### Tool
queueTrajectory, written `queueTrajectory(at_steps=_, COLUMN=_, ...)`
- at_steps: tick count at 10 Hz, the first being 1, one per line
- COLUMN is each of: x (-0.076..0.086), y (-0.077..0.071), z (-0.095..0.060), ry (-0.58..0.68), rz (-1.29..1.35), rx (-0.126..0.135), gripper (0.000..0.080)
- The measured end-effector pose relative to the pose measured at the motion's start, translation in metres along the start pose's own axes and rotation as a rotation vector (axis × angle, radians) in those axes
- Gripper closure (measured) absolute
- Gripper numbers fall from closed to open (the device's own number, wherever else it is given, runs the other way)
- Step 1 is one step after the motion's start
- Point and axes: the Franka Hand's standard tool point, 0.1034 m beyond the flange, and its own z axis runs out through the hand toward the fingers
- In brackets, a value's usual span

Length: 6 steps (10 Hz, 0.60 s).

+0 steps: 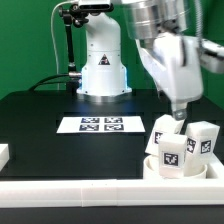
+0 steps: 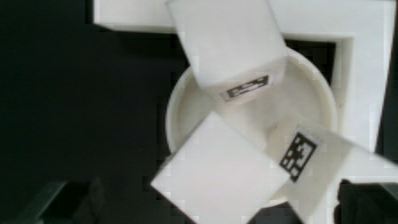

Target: Assemble stool

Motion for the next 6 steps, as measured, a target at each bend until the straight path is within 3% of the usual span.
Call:
queueTrajectory(at_steps=5, x=0.0009, y=0.0001, z=0.0005, ry=0.006, rz=-0.349, rx=-0.003, gripper=0.015)
queueTrajectory(at_steps=6, x=-0.0006, y=-0.0011, z=-0.0001, ry=0.038, rz=-0.531, rx=-0.005, gripper=0.015)
